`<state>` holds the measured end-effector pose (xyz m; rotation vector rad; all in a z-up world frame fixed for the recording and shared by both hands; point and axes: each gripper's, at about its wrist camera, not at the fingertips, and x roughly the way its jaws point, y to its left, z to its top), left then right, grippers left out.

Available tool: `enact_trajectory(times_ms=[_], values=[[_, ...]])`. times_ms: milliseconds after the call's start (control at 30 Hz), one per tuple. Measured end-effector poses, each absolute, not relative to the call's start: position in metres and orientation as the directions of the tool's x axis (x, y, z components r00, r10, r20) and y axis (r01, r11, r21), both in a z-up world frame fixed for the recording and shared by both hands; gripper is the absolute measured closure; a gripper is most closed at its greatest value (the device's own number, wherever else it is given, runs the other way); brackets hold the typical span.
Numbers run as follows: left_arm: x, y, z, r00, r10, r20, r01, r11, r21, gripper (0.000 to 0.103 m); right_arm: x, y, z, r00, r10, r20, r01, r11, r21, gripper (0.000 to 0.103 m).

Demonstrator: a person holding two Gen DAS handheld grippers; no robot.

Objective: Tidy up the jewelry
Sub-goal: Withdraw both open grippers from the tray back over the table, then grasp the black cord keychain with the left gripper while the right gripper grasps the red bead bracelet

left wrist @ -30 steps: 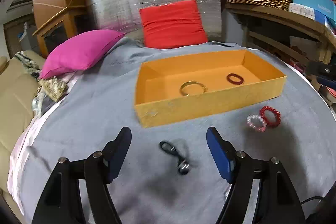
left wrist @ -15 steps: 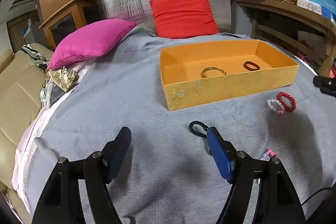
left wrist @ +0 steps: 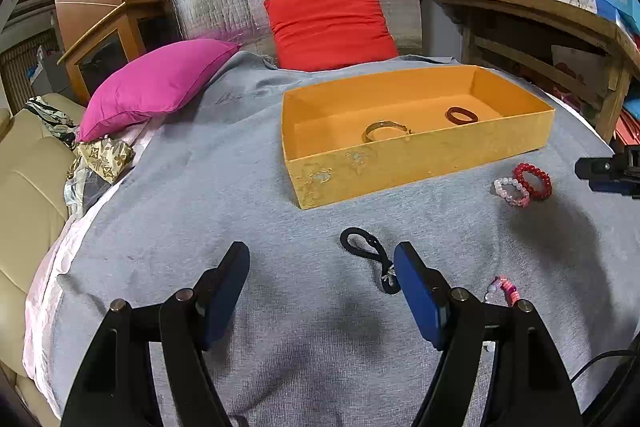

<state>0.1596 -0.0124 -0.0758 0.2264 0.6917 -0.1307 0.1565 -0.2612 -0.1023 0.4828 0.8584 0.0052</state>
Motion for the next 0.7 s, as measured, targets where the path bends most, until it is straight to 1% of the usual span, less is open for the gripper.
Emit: enact_trajectory(times_ms=[233, 467, 700], values=[[0.164, -0.002, -0.080, 0.745, -0.020, -0.667, 0.171, 0.972, 0.163, 0.028, 0.150, -0.268, -0.106, 0.646, 0.171, -0.744, 0.214, 0.895, 0.392, 0.049], [0.172, 0.019, -0.089, 0.689, -0.046, -0.723, 0.153, 0.985, 0.083, 0.028, 0.152, -0.267, -0.110, 0.625, 0.189, -0.757, 0.211, 0.893, 0.398, 0.049], [0.176, 0.021, -0.096, 0.664, -0.047, -0.746, 0.159, 0.984, 0.079, 0.028, 0.156, -0.259, -0.114, 0.608, 0.206, -0.767, 0.206, 0.892, 0.403, 0.049]])
